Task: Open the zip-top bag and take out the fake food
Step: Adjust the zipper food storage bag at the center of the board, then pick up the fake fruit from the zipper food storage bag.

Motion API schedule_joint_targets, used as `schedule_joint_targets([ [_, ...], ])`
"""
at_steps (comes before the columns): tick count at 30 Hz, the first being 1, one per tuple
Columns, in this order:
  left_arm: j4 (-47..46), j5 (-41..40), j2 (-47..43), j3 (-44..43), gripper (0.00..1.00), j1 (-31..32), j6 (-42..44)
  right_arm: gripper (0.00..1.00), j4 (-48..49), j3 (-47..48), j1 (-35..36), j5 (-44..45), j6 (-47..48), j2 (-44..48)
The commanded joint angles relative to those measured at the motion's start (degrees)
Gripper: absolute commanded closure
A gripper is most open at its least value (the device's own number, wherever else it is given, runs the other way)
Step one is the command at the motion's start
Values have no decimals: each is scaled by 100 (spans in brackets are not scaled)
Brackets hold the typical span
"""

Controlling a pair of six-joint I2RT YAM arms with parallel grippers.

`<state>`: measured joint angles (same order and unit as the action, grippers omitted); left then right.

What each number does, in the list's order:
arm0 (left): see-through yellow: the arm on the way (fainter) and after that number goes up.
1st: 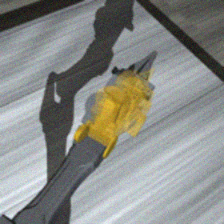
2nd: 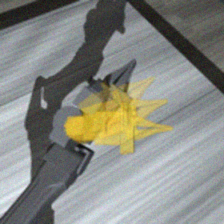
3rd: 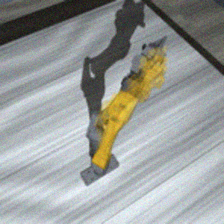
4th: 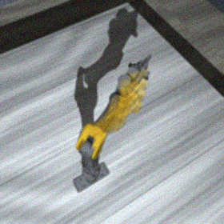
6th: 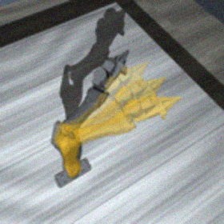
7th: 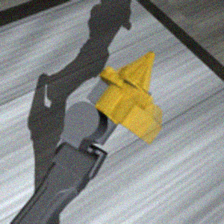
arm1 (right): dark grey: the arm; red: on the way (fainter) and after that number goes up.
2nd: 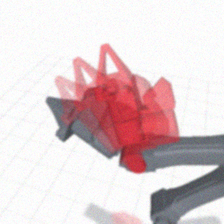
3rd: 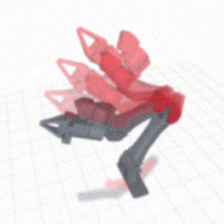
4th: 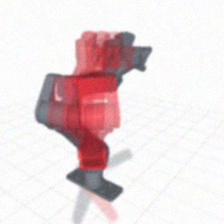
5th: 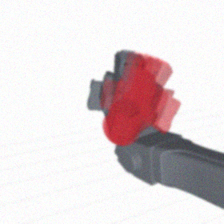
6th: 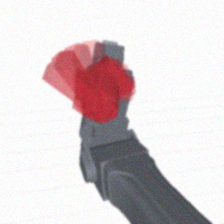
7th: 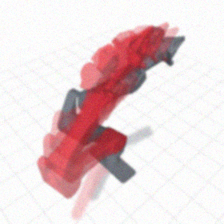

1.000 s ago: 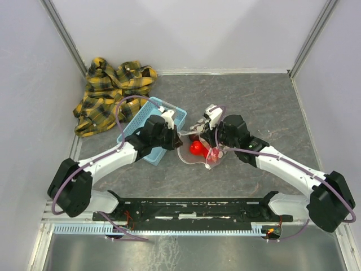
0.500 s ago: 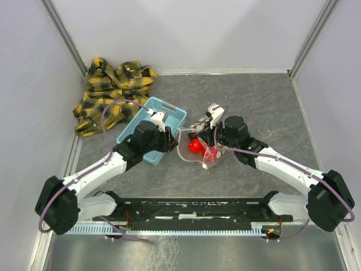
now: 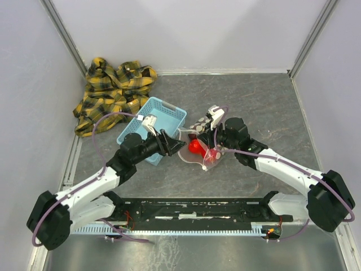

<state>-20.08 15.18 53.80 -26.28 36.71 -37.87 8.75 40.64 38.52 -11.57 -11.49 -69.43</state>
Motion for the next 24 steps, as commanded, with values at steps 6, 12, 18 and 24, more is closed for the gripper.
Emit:
schedule_joint_targets([
  [6,-1114,-652,749,-118,27,414,-1275,98,294,-56,-11,-5,-102,199],
  [12,-557,-2000,1067,-194,28,1035,-1329,98,295,-72,-11,32,-107,206],
  [18,-460,-2605,1497,-280,37,1223,-1541,98,311,-64,-11,24,-125,166],
  [24,-449,-2616,2035,-618,38,1311,-1514,98,330,-83,-5,-5,-151,149],
])
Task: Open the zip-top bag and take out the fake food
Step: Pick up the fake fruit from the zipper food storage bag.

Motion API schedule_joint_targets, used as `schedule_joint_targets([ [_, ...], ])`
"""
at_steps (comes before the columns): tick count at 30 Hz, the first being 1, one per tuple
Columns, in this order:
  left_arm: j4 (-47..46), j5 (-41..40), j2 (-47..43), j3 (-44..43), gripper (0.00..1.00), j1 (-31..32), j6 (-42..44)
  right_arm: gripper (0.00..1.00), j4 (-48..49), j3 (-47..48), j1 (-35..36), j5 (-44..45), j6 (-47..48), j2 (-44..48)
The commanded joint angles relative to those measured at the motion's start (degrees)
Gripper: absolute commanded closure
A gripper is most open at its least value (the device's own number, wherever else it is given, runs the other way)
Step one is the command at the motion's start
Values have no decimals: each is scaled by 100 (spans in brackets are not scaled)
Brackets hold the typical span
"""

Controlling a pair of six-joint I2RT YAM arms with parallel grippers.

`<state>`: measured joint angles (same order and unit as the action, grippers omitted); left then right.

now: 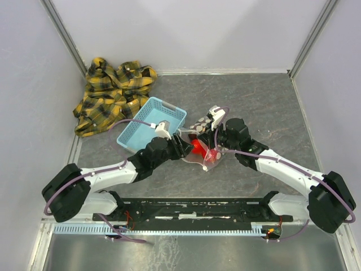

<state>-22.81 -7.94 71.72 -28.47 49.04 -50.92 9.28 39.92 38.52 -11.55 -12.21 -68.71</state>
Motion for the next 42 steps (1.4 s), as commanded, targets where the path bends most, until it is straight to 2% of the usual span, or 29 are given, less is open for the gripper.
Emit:
schedule_joint_targets([
  [1,-178,-312,338,-431,37,87,-209,98,284,-6,-11,-14,-84,73],
  [15,-382,-530,1220,-684,26,163,-286,98,387,-101,-7,-109,-154,-6],
  [26,-552,-709,1650,-699,24,172,-165,98,529,-264,-10,-164,-253,-148],
  [33,-704,-1212,1827,-638,23,182,-477,98,532,-274,-7,-155,-250,-169],
  [42,-954,-1265,1983,-777,22,185,-724,99,484,-266,-11,-172,-238,-186],
])
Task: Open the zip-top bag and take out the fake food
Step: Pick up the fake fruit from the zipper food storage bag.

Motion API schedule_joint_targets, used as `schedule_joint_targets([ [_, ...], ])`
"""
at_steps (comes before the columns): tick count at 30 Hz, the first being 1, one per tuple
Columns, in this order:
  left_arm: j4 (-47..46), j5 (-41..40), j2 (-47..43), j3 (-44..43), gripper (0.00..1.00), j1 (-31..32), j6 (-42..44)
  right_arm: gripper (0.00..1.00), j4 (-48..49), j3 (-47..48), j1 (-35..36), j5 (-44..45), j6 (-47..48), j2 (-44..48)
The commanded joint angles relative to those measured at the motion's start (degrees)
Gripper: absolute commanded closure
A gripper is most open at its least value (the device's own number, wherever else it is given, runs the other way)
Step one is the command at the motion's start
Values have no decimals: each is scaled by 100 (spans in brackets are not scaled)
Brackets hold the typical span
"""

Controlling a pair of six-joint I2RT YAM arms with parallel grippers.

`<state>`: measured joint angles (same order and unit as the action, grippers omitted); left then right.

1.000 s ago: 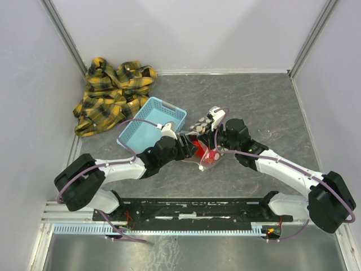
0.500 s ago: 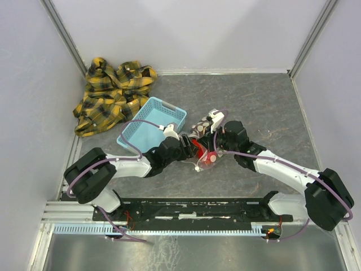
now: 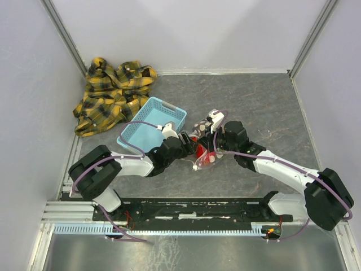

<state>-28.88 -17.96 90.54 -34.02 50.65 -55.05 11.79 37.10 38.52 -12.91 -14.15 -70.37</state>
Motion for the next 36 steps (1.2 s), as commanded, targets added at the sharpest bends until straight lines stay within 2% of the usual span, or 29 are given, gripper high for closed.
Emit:
schedule_joint_targets([
  [1,-346,-267,118,-238,22,26,-324,98,227,16,-7,-39,-44,-26],
  [12,-236,-467,457,-448,25,63,-503,99,297,3,-11,-139,-85,-172],
  [22,-79,-934,764,-659,19,73,-771,98,295,-33,-10,-115,-78,-167],
  [27,447,-1115,1032,-1014,18,82,-1024,98,290,-43,-11,-133,-114,-146],
  [32,208,-1167,1231,-896,22,79,-1299,99,288,-93,-9,-132,-120,-141],
  [36,-201,-1198,1282,-878,25,79,-1130,98,299,-120,-11,-155,-132,-158],
])
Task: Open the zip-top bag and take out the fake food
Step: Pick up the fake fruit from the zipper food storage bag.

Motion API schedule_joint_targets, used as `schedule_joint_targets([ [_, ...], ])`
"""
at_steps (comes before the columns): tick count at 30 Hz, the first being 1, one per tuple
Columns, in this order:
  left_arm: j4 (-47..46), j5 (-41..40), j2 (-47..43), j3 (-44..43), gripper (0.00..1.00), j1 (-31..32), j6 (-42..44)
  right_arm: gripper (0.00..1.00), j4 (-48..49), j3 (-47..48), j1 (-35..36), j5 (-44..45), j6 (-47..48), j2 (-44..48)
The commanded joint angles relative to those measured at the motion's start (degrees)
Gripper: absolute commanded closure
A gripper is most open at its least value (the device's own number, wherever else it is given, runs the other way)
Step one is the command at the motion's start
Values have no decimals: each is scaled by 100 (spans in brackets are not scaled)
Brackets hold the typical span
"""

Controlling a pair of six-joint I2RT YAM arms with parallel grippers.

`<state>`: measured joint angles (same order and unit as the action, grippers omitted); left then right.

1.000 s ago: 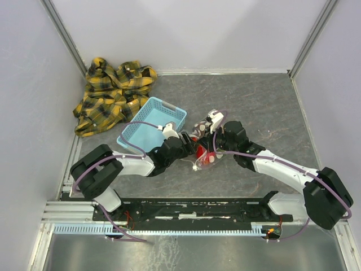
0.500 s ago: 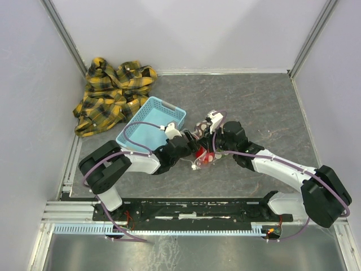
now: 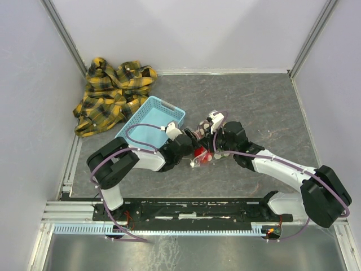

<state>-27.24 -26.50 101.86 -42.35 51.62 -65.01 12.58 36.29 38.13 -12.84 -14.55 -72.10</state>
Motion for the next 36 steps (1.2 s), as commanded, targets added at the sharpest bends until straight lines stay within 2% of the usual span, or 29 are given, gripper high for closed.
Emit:
schedule_joint_targets([
  [1,-498,-351,154,-58,25,-17,-70,98,221,-43,30,-164,-92,12],
  [11,-902,-336,372,-157,29,-53,196,98,197,-87,30,-162,-75,63],
  [16,-1239,-250,330,-31,41,-77,522,98,165,-113,33,-149,-57,101],
  [21,-1155,-78,77,21,53,-73,905,98,121,-121,30,-118,-28,188],
  [36,-262,790,-1358,530,54,-61,1588,98,-149,-121,29,325,44,447],
])
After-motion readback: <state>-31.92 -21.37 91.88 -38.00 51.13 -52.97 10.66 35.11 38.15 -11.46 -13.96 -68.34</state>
